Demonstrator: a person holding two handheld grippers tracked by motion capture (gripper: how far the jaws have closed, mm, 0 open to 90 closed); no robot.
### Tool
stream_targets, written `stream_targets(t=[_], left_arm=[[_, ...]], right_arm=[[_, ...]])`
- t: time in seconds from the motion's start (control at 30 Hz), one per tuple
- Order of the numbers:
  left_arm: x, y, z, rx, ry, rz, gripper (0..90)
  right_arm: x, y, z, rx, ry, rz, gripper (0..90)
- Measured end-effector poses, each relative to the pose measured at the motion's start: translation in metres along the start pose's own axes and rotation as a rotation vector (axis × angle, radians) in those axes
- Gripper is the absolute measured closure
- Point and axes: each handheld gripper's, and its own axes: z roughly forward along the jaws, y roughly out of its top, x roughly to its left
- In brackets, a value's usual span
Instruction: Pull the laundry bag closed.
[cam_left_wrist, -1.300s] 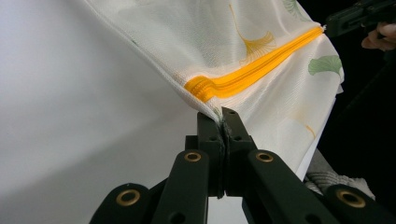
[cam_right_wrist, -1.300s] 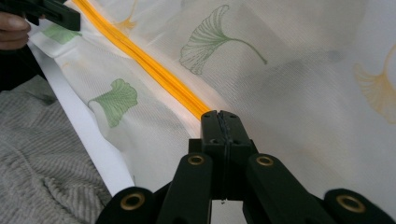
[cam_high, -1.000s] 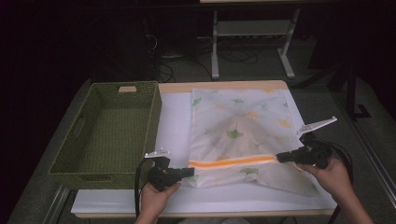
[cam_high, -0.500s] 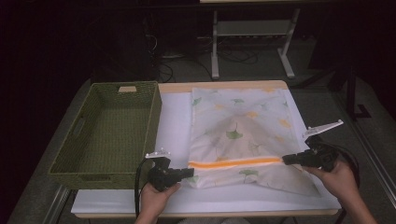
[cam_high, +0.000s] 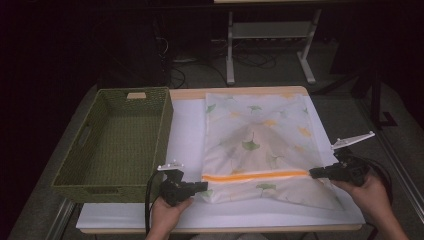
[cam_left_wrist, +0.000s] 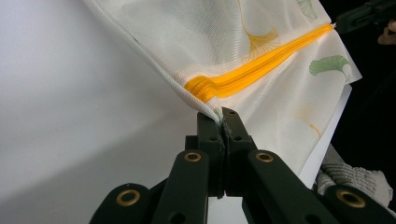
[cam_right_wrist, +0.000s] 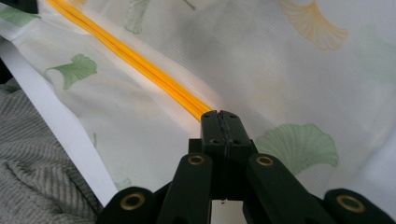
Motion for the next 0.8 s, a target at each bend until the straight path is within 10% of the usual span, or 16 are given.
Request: stream_targets(t=[0.8], left_arm=[[0.000, -0.002, 0.002, 0.019, 0.014, 0.005, 89.0]], right_arm=[[-0.030, -0.025, -0.020, -0.011, -0.064, 0.074, 89.9]])
